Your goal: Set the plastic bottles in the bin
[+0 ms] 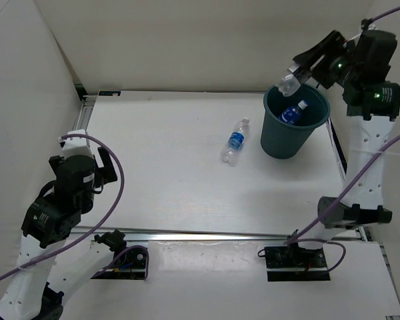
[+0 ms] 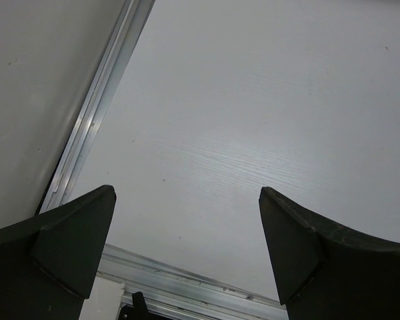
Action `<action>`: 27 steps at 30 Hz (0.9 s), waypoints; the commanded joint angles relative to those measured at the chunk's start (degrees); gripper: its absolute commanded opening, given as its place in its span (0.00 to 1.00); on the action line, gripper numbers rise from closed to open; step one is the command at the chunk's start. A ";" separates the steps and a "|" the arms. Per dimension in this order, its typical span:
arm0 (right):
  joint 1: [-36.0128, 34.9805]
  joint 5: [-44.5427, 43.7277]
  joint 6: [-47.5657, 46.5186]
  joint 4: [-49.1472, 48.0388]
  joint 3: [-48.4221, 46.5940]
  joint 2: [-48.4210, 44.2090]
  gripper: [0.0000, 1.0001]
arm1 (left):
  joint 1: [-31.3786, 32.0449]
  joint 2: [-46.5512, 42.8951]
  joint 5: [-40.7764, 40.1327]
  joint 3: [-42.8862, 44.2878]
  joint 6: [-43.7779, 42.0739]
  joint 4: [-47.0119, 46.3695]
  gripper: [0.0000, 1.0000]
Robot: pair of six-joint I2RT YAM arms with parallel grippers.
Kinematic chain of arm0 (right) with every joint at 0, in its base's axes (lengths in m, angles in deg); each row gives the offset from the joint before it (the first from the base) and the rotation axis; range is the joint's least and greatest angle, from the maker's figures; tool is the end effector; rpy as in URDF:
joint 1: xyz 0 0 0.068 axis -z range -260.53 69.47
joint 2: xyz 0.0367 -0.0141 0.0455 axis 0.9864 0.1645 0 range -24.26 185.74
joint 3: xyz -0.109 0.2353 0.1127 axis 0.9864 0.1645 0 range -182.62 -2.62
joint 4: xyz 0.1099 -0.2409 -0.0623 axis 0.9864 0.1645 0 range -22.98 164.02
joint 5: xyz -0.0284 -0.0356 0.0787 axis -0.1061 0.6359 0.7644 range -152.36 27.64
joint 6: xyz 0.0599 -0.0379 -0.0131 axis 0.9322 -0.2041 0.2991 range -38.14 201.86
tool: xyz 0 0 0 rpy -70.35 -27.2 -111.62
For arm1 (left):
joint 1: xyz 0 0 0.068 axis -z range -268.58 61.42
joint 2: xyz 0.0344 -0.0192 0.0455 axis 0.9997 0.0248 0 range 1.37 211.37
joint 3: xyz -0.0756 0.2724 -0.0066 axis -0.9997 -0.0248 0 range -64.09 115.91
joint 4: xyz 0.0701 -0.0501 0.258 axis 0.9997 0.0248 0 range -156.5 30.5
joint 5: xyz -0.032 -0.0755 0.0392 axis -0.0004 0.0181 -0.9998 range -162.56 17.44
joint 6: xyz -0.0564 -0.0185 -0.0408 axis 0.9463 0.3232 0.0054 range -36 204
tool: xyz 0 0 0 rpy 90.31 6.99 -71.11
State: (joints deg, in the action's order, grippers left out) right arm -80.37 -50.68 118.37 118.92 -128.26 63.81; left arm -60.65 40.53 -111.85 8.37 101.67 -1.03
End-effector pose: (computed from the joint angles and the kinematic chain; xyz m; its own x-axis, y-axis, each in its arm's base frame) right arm 0.3056 0.0112 0.5587 -0.3140 0.5836 -0.7489 -0.0082 0.7871 0.6168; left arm 0.0974 -0.0089 0.4136 -0.4143 -0.0461 -0.9090 -0.2486 0.9665 0.0643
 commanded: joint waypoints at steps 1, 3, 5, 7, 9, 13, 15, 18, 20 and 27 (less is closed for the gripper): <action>3.08 -5.08 -0.13 2.25 -8.64 8.75 0.16 | -0.24 0.48 2.19 1.71 -0.36 -1.75 1.00; 3.70 -7.19 -0.13 -0.29 -7.00 10.18 0.16 | -0.24 0.48 3.33 3.64 -0.36 -1.75 1.00; 3.70 -9.48 -1.17 -3.02 -0.32 10.19 0.24 | -0.24 1.01 4.04 6.18 -0.36 -1.75 1.00; 3.70 -10.01 -2.14 -7.76 4.51 8.26 0.25 | -0.24 1.71 5.26 8.12 -0.36 -1.05 1.00; 3.70 -10.62 -2.93 -13.54 11.63 6.68 0.25 | -0.24 2.33 6.32 10.31 -0.36 -0.52 1.00; 3.70 -11.33 -6.26 -12.98 8.59 9.56 0.34 | -0.24 3.47 10.36 11.38 -0.36 0.01 1.00; 3.70 -11.33 -7.76 -10.95 5.95 12.02 0.64 | -0.24 4.00 11.95 9.81 -0.36 -0.86 1.00; 4.32 -13.69 -8.65 -6.03 3.92 12.13 0.89 | -0.24 4.00 16.51 7.61 -1.76 -5.25 1.00; 6.06 -15.90 -8.12 -6.54 9.58 8.28 0.99 | -0.24 5.13 20.19 6.20 -2.29 -10.16 1.00; 8.46 -7.57 -3.39 -5.68 12.45 1.94 0.99 | -0.24 16.88 25.56 7.86 -2.39 -23.53 1.00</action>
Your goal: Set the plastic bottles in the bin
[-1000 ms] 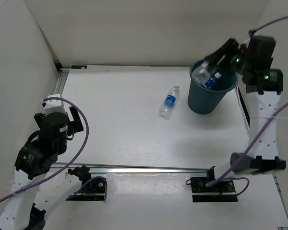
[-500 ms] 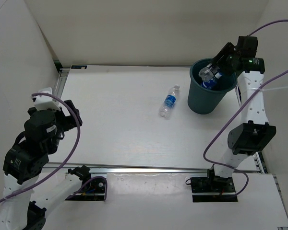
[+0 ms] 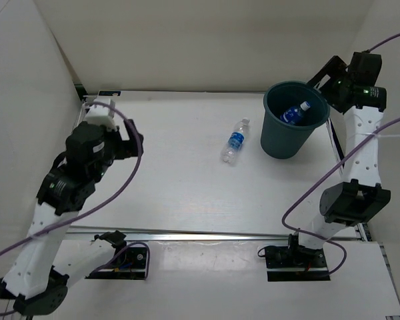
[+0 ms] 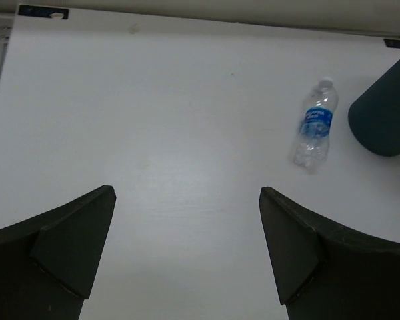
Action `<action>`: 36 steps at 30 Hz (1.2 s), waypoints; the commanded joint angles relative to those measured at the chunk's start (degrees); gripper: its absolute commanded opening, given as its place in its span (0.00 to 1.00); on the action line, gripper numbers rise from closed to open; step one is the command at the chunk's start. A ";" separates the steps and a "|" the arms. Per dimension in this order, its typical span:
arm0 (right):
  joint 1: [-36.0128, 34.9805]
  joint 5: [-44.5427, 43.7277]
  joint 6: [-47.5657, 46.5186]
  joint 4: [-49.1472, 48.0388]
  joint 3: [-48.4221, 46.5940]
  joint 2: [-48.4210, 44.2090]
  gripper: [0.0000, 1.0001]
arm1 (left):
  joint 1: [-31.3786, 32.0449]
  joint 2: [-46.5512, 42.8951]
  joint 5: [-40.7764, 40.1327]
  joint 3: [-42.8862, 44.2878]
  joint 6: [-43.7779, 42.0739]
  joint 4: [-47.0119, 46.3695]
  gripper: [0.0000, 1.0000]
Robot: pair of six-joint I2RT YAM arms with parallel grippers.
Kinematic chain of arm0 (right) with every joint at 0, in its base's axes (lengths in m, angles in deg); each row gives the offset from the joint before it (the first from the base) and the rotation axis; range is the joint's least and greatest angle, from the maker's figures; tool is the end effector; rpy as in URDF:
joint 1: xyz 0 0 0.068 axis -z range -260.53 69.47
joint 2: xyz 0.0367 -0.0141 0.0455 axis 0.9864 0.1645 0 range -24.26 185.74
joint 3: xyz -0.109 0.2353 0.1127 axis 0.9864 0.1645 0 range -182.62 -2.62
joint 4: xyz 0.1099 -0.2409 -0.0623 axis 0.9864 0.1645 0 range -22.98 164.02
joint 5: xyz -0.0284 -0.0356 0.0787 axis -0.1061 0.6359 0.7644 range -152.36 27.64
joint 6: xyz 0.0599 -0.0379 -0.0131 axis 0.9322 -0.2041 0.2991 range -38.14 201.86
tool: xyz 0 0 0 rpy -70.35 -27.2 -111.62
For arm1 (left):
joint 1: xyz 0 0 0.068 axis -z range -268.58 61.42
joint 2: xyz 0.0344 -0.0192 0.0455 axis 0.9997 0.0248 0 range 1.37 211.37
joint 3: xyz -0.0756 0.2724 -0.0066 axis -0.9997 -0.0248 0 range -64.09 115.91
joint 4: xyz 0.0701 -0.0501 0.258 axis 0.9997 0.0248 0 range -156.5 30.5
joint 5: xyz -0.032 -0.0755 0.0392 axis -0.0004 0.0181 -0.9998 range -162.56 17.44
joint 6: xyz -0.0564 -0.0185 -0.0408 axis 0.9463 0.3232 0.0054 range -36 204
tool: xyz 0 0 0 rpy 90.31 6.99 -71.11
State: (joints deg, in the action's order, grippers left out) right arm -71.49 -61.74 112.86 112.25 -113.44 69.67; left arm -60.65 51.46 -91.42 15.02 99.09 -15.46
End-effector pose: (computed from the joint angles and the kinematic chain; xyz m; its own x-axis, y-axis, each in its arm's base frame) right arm 0.3795 -0.0597 0.4556 -0.3257 0.5734 -0.7518 0.3681 0.8093 0.4578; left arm 0.1503 -0.0578 0.4518 -0.3661 -0.0847 -0.9267 0.0861 0.9885 -0.1243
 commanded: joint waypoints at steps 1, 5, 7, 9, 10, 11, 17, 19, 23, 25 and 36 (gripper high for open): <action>-1.29 5.77 3.26 1.00 -0.99 -5.32 0.99 | -0.24 8.51 6.10 2.26 1.51 -12.78 1.00; -8.33 3.25 3.19 0.47 6.58 -16.83 0.99 | -2.16 30.20 26.00 20.43 0.99 -13.96 1.00; -6.59 3.50 4.85 1.17 8.86 -22.26 0.99 | -5.31 40.38 37.25 23.19 4.22 -16.75 1.00; -3.60 7.71 5.38 1.17 9.75 -24.75 0.99 | -8.57 47.17 46.40 26.96 10.09 -22.01 1.00; -0.98 9.99 5.38 2.13 9.75 -26.24 0.99 | -9.63 55.30 54.02 29.50 11.00 -22.65 1.00; 0.09 12.62 5.38 3.45 8.79 -26.25 0.99 | -10.16 59.91 56.62 37.09 11.01 -22.66 1.00; 5.64 14.76 3.45 9.79 3.52 -32.22 0.99 | -9.39 86.30 63.14 62.02 15.76 -22.66 1.00; 6.26 14.76 2.14 10.31 1.94 -33.81 0.99 | -8.15 88.68 62.45 64.15 14.37 -22.66 1.00; 6.26 13.70 2.13 13.13 -2.90 -33.81 0.99 | -1.23 90.53 58.95 62.83 7.69 -22.66 1.00; 6.26 13.70 1.60 13.74 -3.70 -33.81 0.99 | 0.90 91.24 56.31 62.83 6.00 -23.88 1.00; 6.26 14.58 0.46 21.39 -10.19 -33.81 0.99 | 6.44 99.93 42.68 64.33 4.86 -25.21 1.00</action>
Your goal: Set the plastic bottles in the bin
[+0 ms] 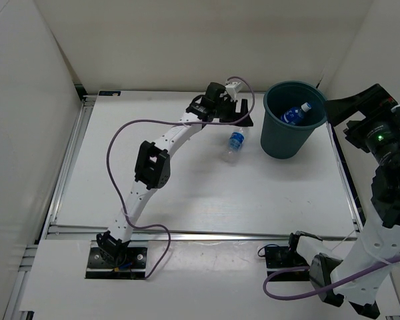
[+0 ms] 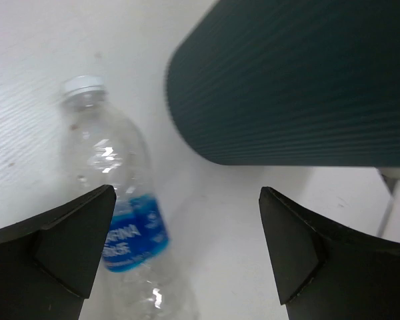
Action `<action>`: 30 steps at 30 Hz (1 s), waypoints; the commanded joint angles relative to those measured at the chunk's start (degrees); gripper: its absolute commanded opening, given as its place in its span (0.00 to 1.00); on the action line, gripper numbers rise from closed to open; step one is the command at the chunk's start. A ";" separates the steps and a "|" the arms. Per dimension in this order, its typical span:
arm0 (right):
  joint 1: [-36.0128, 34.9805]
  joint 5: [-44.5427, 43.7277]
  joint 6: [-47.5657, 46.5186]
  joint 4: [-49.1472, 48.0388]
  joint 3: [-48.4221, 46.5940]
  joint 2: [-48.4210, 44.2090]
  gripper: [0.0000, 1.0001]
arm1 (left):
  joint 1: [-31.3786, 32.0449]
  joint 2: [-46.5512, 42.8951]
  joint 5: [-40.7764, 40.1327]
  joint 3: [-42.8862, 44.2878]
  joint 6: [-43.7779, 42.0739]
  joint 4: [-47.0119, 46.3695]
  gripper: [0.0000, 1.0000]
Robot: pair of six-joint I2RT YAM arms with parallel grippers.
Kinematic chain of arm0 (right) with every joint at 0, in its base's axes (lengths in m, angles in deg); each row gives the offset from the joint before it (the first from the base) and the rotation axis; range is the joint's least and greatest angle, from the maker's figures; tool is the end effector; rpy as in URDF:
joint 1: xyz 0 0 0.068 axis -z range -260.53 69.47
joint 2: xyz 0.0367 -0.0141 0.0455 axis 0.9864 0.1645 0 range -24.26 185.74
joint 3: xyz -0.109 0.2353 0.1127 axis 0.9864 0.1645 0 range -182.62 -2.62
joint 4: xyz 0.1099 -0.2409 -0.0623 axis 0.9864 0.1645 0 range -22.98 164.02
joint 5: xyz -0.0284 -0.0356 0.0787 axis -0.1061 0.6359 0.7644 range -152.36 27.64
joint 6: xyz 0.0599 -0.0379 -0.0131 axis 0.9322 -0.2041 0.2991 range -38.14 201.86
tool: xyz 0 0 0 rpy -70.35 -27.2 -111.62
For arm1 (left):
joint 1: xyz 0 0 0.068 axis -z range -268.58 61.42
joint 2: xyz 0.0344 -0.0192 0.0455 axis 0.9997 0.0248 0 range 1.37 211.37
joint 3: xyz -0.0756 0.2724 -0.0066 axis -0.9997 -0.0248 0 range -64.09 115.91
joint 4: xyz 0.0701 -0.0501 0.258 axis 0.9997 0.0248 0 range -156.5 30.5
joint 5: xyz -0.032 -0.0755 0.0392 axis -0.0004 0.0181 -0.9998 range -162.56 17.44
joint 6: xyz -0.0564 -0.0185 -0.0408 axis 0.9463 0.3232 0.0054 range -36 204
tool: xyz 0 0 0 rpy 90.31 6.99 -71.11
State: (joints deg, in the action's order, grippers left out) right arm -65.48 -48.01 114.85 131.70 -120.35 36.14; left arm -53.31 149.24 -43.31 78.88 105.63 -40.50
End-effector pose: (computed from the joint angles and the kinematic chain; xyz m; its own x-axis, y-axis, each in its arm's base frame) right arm 0.1033 -0.0125 0.5833 -0.0959 0.5721 -0.8146 0.0792 0.8201 0.5667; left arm 0.4901 -0.3822 0.2327 -0.7016 0.1022 -0.7052 0.6320 0.5464 -0.5495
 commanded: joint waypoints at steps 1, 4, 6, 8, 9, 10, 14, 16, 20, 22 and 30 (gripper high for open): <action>0.24 0.86 -2.05 2.72 -3.90 -0.28 0.99 | -0.90 2.16 -8.05 0.46 -1.68 -0.16 1.00; 0.24 1.47 -2.58 3.86 -5.57 -0.28 0.99 | -0.90 2.77 -12.27 -0.15 -2.99 -0.69 1.00; 0.24 1.47 -2.58 4.39 -6.28 -0.28 0.99 | -0.90 3.29 -13.52 0.37 -2.99 -0.69 1.00; 0.24 1.47 -3.11 4.40 -6.28 -0.28 0.99 | -0.90 3.83 -13.52 0.37 -2.99 -0.69 1.00; 0.24 1.47 -3.11 4.92 -6.28 -0.28 0.99 | -0.90 4.70 -12.74 0.37 -2.99 -0.69 1.00; 0.24 1.47 -3.72 4.92 -6.28 -0.28 0.99 | -0.90 5.23 -11.08 -0.32 -2.30 -0.69 1.00; 0.24 2.78 -3.73 6.07 -6.90 0.24 0.99 | 0.50 5.23 -6.59 -4.36 -1.76 -0.69 1.00; 0.24 2.79 -3.73 6.07 -7.42 0.24 0.99 | 1.21 4.18 -6.05 -8.93 -1.76 -0.69 1.00; 0.24 4.01 -3.73 6.59 -6.90 0.24 0.99 | 2.35 -0.11 -6.83 -16.66 -1.76 -0.69 0.96; 0.24 4.63 -3.73 6.59 -6.90 0.24 0.99 | 2.35 -2.14 -8.07 -22.46 -1.76 -0.69 0.91; 0.24 7.10 -3.73 4.67 -3.83 -1.07 0.99 | 0.60 -12.42 -14.65 -31.62 -2.30 5.64 0.38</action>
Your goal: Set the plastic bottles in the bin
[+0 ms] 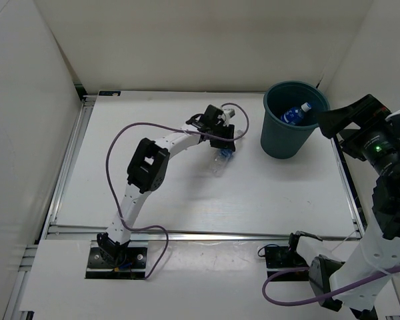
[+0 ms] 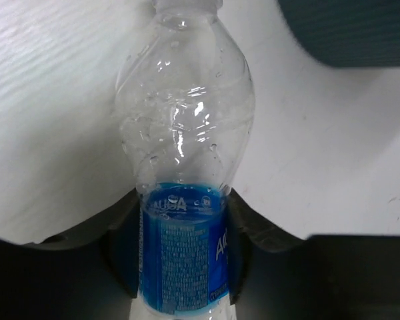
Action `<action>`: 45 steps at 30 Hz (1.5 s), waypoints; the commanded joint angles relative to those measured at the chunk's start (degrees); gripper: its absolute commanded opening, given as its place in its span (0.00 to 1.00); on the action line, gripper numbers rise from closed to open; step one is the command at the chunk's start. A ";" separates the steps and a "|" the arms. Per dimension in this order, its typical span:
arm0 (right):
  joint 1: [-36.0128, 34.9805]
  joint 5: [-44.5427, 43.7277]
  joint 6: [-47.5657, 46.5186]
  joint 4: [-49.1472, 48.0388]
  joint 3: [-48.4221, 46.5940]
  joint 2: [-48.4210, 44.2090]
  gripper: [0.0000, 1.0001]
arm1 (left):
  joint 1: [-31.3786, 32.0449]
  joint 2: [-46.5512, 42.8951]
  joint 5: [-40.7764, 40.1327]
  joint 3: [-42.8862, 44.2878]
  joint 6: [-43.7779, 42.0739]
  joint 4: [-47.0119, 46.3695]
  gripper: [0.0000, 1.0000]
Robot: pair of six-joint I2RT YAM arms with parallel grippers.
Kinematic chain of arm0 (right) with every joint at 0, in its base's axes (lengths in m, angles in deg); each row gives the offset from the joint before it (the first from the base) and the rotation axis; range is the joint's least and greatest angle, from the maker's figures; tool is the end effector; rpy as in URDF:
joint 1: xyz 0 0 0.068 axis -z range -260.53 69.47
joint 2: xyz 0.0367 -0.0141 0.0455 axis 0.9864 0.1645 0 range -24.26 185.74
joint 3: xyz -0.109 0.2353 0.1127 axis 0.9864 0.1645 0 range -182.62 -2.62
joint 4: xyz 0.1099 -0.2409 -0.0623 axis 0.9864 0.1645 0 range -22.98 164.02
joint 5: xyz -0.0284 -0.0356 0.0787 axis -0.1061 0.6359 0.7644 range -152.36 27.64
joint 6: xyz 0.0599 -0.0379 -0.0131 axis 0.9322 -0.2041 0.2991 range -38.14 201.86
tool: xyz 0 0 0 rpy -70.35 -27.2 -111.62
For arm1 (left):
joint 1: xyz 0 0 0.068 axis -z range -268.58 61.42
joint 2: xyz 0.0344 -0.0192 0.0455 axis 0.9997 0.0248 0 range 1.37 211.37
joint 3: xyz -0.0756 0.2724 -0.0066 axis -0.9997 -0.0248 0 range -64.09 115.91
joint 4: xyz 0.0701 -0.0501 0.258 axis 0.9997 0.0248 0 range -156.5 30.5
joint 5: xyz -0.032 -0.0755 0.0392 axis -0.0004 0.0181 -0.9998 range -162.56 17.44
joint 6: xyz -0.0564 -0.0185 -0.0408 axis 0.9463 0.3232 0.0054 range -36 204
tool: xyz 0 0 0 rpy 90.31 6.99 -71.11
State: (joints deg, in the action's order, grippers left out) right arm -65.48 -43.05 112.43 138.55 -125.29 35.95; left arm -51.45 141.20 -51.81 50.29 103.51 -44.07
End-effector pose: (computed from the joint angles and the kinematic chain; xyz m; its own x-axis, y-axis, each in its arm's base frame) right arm 0.0801 -0.0011 0.5860 -0.1668 0.5419 -0.8237 0.0169 0.8369 0.5472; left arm 0.4447 -0.3631 0.1384 -0.8091 0.2208 -0.5446 0.5132 0.7171 -0.4717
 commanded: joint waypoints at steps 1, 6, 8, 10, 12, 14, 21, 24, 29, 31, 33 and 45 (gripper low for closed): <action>0.24 2.13 -1.30 -2.18 2.60 -1.66 0.99 | -2.05 -5.52 -7.21 -0.51 -0.17 9.20 0.32; 0.24 1.00 -0.25 -6.48 7.45 -5.71 0.99 | -4.51 -10.10 -14.15 21.44 0.87 9.91 0.33; 0.24 0.38 -0.24 -6.49 7.45 -6.33 0.99 | -5.04 -9.49 -14.16 34.81 2.63 7.99 0.42; 0.24 -0.85 0.36 -5.88 8.23 -7.12 0.99 | -5.04 -10.71 -12.58 35.22 7.02 -0.87 0.47; 0.24 -2.07 0.90 -5.87 9.46 -8.96 0.99 | -4.26 -15.26 -11.70 29.87 12.27 -9.91 0.49; 0.24 -4.53 2.04 -5.35 10.08 -9.83 0.99 | -2.41 -15.90 -12.57 27.64 15.20 -21.09 0.50; 0.24 -9.29 2.56 -1.58 1.23 -9.76 0.99 | 1.89 -7.83 -21.18 31.60 30.67 -40.26 0.48; 0.24 -8.24 3.45 0.89 -5.44 -8.44 0.99 | 3.21 -4.48 -23.21 32.92 34.62 -42.82 0.47; 0.24 -5.52 4.06 3.80 -10.57 -7.91 0.99 | 6.11 1.13 -26.19 33.88 36.04 -47.48 0.47; 0.24 -4.11 4.76 5.54 -11.10 -8.44 0.99 | 6.91 1.15 -27.52 32.67 36.65 -48.10 0.47; 0.24 -2.27 5.29 6.08 -11.10 -8.44 0.99 | 7.43 2.63 -28.66 32.65 36.65 -49.33 0.47; 0.24 4.24 5.91 5.55 -10.92 -6.15 0.99 | 10.42 6.06 -31.74 32.56 39.73 -51.00 0.50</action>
State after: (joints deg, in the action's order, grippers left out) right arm -65.48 -40.93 117.96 144.91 -135.96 28.89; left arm -42.84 149.16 -82.45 81.99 142.48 -92.68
